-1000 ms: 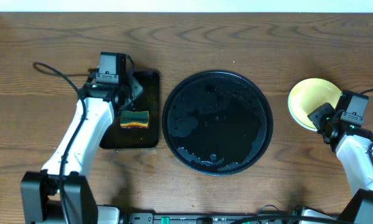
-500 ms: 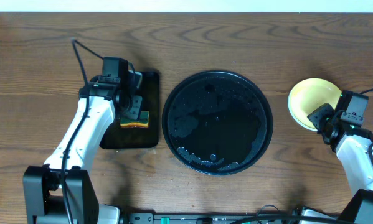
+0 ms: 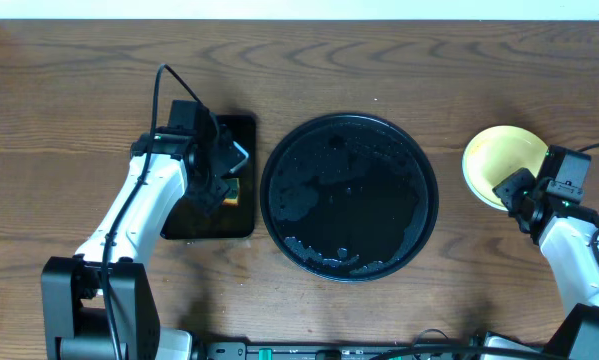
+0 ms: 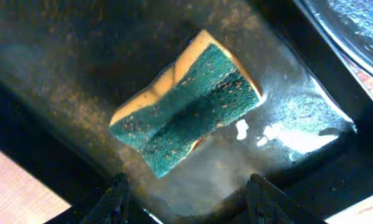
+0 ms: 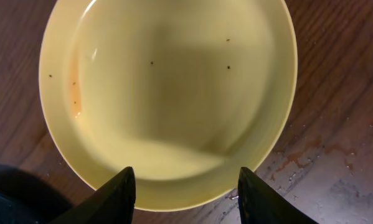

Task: Clean dirty plates on tray and stack at the side

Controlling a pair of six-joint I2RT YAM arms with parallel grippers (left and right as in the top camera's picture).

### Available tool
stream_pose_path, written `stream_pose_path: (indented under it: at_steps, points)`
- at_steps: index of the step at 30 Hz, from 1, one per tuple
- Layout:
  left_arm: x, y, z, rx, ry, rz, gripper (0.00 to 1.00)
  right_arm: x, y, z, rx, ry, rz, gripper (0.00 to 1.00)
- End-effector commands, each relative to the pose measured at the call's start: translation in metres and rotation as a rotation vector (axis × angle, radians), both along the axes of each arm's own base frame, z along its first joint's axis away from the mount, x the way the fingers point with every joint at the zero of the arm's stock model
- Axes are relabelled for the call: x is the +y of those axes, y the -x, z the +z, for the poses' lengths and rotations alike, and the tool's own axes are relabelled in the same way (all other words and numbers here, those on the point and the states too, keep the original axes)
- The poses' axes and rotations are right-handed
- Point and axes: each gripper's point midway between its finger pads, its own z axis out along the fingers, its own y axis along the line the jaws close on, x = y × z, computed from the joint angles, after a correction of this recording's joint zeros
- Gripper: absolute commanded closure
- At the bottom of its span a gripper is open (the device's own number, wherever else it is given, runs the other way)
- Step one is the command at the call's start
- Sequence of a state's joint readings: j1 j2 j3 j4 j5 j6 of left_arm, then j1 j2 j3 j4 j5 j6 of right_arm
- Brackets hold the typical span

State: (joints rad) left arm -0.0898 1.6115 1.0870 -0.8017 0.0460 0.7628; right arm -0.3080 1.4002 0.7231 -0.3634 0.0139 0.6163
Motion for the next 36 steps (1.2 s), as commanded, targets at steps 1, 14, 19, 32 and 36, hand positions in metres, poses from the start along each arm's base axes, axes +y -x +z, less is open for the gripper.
stream_pose_path:
  at_steps: [1,14,19,32,36]
  points:
    - [-0.004,-0.002,-0.005,0.002,0.012,-0.075,0.36,0.004,0.000,0.001,0.001,0.003,0.021,0.49]
    - [-0.012,-0.021,0.000,-0.081,0.027,-0.040,0.21,0.005,0.004,-0.002,0.020,-0.002,0.023,0.48]
    - [-0.022,-0.012,-0.001,-0.040,0.093,-0.022,0.21,0.005,0.004,-0.002,0.022,0.005,0.037,0.48]
    - [-0.017,0.000,-0.007,0.008,0.048,-0.248,0.16,0.005,0.005,-0.002,0.025,0.005,0.037,0.48]
    - [-0.012,0.005,-0.014,0.046,0.025,-0.270,0.16,0.005,0.005,-0.002,0.026,0.004,0.037,0.47]
